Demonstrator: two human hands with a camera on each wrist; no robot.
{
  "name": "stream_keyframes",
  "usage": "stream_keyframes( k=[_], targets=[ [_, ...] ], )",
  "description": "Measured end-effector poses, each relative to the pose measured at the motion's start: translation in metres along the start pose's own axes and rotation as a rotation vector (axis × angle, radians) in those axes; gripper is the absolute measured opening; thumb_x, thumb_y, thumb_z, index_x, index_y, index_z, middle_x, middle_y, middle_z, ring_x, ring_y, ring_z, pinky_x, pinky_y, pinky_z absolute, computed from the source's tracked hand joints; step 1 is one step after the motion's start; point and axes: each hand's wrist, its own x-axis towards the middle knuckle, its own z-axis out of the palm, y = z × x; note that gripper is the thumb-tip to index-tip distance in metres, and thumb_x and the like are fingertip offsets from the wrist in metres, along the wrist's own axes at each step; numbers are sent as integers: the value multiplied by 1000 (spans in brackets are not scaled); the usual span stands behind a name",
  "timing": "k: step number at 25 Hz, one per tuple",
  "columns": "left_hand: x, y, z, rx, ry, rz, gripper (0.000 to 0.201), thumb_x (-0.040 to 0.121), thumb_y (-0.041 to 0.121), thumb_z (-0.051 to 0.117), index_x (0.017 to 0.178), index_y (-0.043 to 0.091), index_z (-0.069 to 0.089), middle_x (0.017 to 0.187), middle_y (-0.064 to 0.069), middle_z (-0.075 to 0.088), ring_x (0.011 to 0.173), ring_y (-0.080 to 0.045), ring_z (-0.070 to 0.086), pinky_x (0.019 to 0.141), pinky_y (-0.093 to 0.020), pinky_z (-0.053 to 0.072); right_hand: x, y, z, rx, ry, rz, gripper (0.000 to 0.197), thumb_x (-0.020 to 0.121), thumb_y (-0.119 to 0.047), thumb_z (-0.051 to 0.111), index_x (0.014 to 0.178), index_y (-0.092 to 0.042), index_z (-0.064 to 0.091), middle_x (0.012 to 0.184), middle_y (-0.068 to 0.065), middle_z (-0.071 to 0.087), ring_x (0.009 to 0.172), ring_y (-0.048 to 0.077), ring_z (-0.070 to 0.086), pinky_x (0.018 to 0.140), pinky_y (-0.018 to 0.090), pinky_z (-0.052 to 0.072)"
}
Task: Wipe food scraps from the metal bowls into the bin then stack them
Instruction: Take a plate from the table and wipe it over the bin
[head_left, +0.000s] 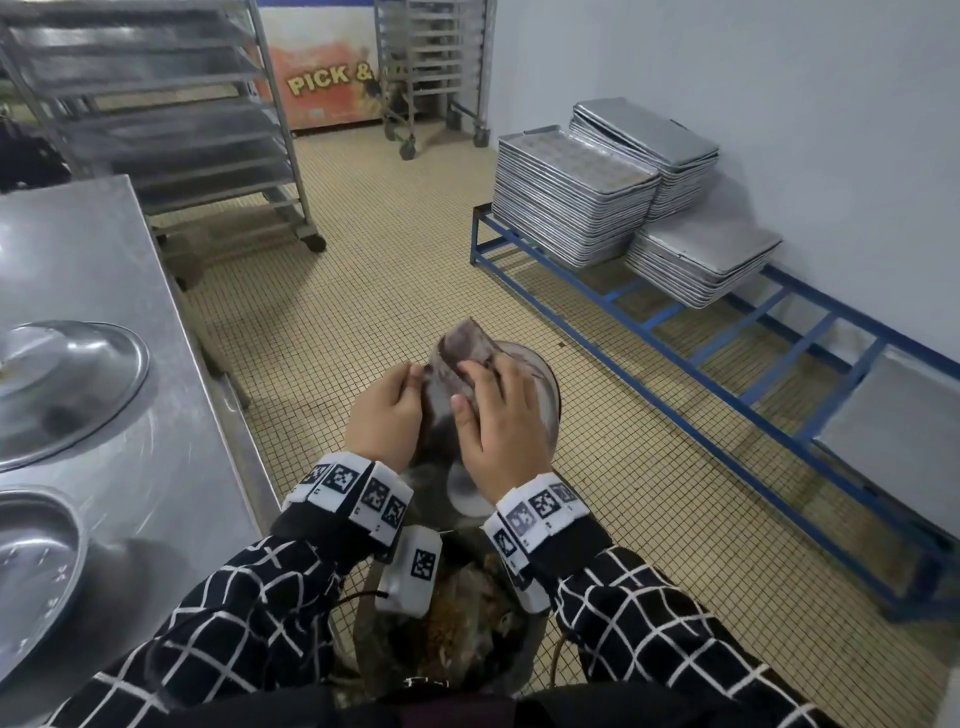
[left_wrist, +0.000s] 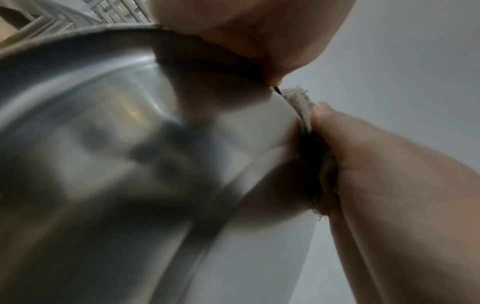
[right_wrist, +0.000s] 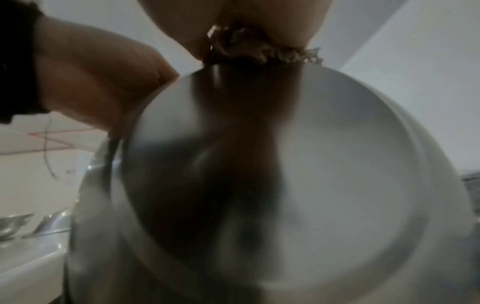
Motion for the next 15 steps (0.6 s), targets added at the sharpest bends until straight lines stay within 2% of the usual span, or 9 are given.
stream_keyframes(
  k=[1, 3, 4, 6, 8, 9, 11, 13, 15],
  targets=[
    [1, 1, -1, -17, 11, 0, 31, 100, 27, 44, 73, 16, 55, 67, -4, 57, 64, -22, 52, 59, -34, 42, -1, 2, 0, -27, -8, 19, 43, 96, -41, 34, 124, -17, 55, 132, 11, 49, 123, 27, 42, 103, 39, 32],
    [3, 1, -3, -59, 21, -12, 31, 99, 30, 45, 81, 11, 60, 75, -11, 62, 73, -30, 57, 70, -44, 47, 6, 12, -4, 57, 23, 166, 46, 96, -45, 32, 128, -18, 53, 135, 9, 47, 122, 25, 41, 100, 39, 36],
    [4, 1, -4, -87, 26, -24, 32, 100, 31, 44, 83, 10, 61, 77, -13, 63, 75, -31, 58, 74, -47, 48, 10, 20, -5, 151, 47, 270, 46, 97, -43, 33, 129, -16, 53, 133, 9, 47, 120, 23, 42, 96, 34, 38],
    [6, -1, -5, -119, 32, -44, 34, 100, 33, 42, 84, 10, 61, 79, -16, 62, 78, -34, 58, 77, -50, 48, 14, 41, -3, 337, 51, 509, 41, 100, -33, 36, 129, -10, 53, 129, 9, 47, 118, 22, 45, 90, 22, 34],
    [8, -1, -6, -130, 35, -69, 35, 101, 33, 40, 84, 9, 60, 79, -17, 62, 77, -34, 58, 78, -52, 48, 13, 57, -2, 359, -15, 653, 38, 101, -26, 36, 130, -7, 52, 128, 10, 49, 119, 22, 47, 90, 17, 28],
    [8, -1, -7, -137, 37, -81, 36, 101, 33, 40, 84, 9, 59, 79, -16, 61, 77, -33, 57, 78, -52, 47, 13, 61, -2, 344, -20, 661, 38, 101, -25, 37, 130, -7, 52, 129, 10, 50, 120, 21, 47, 90, 16, 28],
    [7, 2, -7, -170, 42, -104, 37, 101, 33, 39, 83, 7, 58, 80, -17, 60, 76, -31, 55, 77, -48, 47, 16, 56, -6, 338, 53, 579, 37, 101, -22, 39, 132, -7, 51, 135, 10, 46, 122, 19, 46, 92, 15, 31],
    [7, 3, -5, -196, 30, -132, 36, 101, 34, 40, 78, 10, 56, 75, -12, 56, 72, -24, 51, 74, -41, 44, 21, 32, -9, 356, 119, 391, 37, 100, -22, 40, 133, -7, 50, 141, 12, 39, 125, 20, 44, 95, 19, 36],
    [9, 4, -5, -237, 2, -151, 36, 95, 43, 43, 75, 16, 57, 76, -7, 60, 75, -25, 56, 77, -41, 48, 16, 2, -4, 266, 50, 154, 42, 98, -27, 38, 135, -10, 48, 142, 13, 38, 128, 24, 41, 101, 31, 40]
  ],
)
